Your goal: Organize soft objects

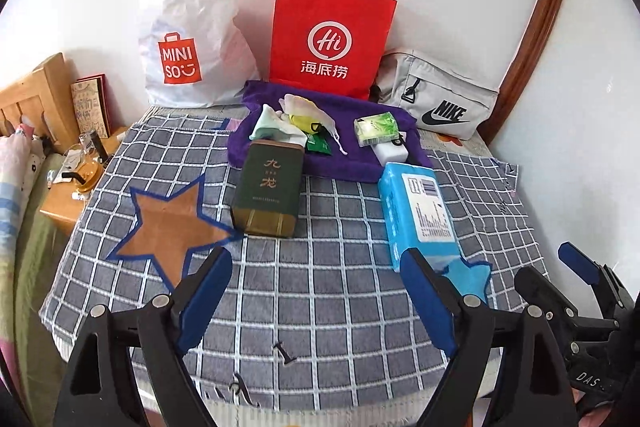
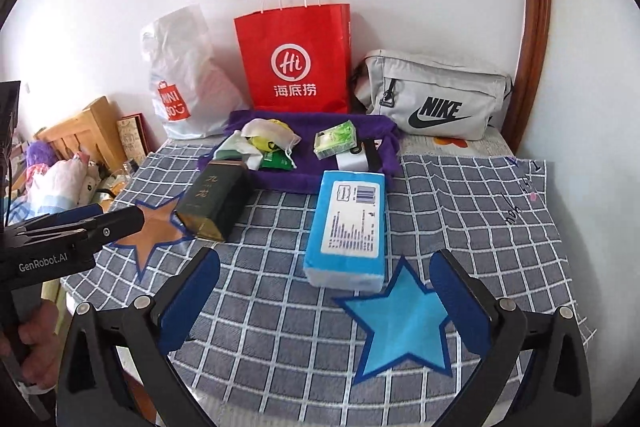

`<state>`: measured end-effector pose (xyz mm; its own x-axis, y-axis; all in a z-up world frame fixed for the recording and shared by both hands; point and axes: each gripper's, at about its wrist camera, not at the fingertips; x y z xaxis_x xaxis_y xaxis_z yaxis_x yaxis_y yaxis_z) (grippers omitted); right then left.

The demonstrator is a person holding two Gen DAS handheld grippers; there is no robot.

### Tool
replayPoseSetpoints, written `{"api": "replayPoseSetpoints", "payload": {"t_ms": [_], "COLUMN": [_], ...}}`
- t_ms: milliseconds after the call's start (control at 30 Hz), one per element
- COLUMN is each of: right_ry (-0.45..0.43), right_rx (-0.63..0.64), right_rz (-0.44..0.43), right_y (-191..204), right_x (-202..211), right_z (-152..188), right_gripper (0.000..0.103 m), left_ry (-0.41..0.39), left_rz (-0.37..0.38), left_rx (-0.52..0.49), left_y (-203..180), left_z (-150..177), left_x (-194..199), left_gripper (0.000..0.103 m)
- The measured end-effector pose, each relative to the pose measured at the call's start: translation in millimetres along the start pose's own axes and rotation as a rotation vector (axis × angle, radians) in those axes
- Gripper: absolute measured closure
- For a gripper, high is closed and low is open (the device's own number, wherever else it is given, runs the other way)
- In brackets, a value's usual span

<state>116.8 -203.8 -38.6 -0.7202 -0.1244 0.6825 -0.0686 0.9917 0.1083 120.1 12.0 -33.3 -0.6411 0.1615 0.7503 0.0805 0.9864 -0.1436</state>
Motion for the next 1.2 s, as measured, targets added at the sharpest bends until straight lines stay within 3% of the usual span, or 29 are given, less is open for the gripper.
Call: {"api": "replayPoseSetpoints", "payload": {"t_ms": [567, 1200], "right_ry": [-0.064, -0.082], "right_rx": [-0.028, 0.002], "right_rz": [0.038, 0.022], "right_y": [-8, 1], "right_x": [84, 108], "right_z": [41, 56], "right_gripper": [0.000, 0.000], "left_ry": [-0.129, -0.135], "left_rz": [-0.065, -0.096], "left_rx": [-0.014, -0.041], "left_y": [-23, -28], "left_z": [51, 68], "left_x": [79, 94], "left_gripper": [0.015, 0.015]}}
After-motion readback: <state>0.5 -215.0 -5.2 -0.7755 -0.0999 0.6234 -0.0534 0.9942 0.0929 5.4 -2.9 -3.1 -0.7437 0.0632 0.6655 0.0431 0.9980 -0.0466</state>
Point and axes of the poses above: each gripper's, at about its wrist camera, not at the fingertips, and x roughly against the way its jaws point, y to its left, z to its underside, and after that the axes turned 2 degrees about -x, right-handed
